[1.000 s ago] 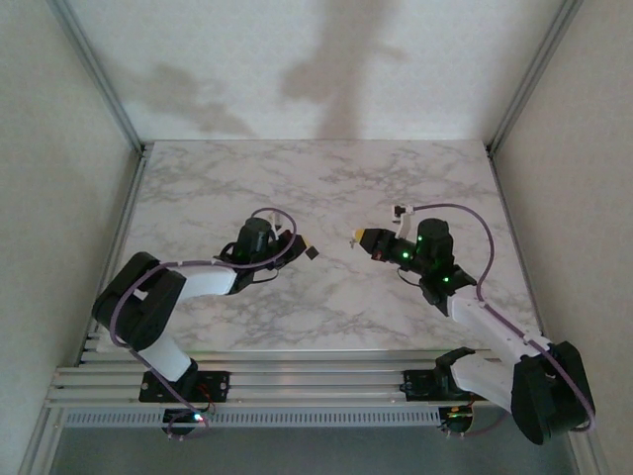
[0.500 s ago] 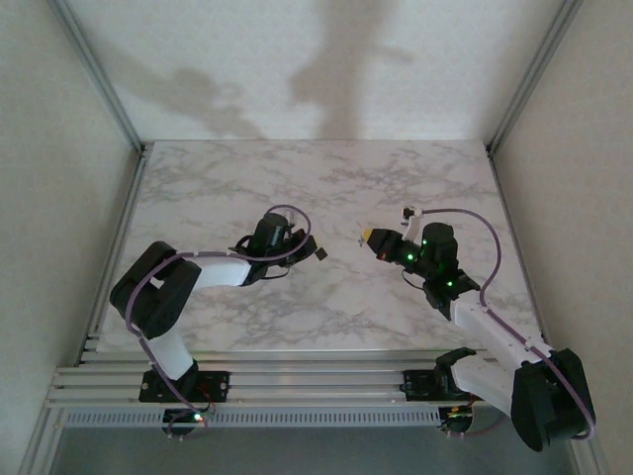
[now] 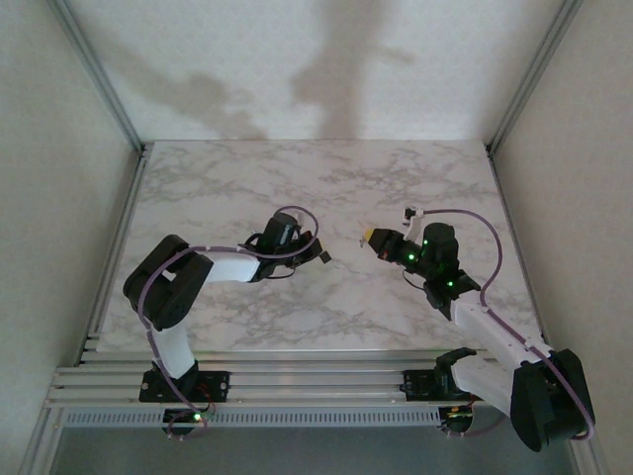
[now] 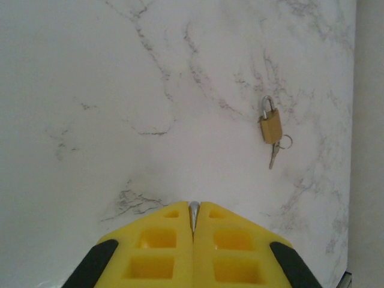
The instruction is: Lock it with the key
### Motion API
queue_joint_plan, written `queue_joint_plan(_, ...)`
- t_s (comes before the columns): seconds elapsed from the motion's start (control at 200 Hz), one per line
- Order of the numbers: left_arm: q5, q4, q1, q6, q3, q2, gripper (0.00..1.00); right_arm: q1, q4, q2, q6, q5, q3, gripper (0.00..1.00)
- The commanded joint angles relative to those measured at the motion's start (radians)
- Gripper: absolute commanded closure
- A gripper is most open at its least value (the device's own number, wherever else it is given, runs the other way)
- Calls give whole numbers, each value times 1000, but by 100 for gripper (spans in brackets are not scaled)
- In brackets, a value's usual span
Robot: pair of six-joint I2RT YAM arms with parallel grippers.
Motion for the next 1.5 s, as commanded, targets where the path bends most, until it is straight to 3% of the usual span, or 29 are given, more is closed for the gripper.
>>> queue_joint_plan(0.0,-24,-17,-13,16,47,27,100,-5,23,1,12,9,-8,100)
queue_joint_plan(0.631,-78,-150,-11,93,169,144,100,-4,33,155,33,-69,40,100)
queue_joint_plan(0.861,-79,-170,-3,115,184,163,85,-5,48,196,37,-86,48,100)
queue_joint_plan(1.111,-86,-213,11,147,203,157,81,-4,65,238,41,-96,51,100)
queue_joint_plan(1.376,-95,-269,34,183,240,130,65,-5,107,358,41,-134,79,100)
queue_joint_plan(1.497,-109,-306,50,198,249,79,52,-3,113,419,31,-127,100,100)
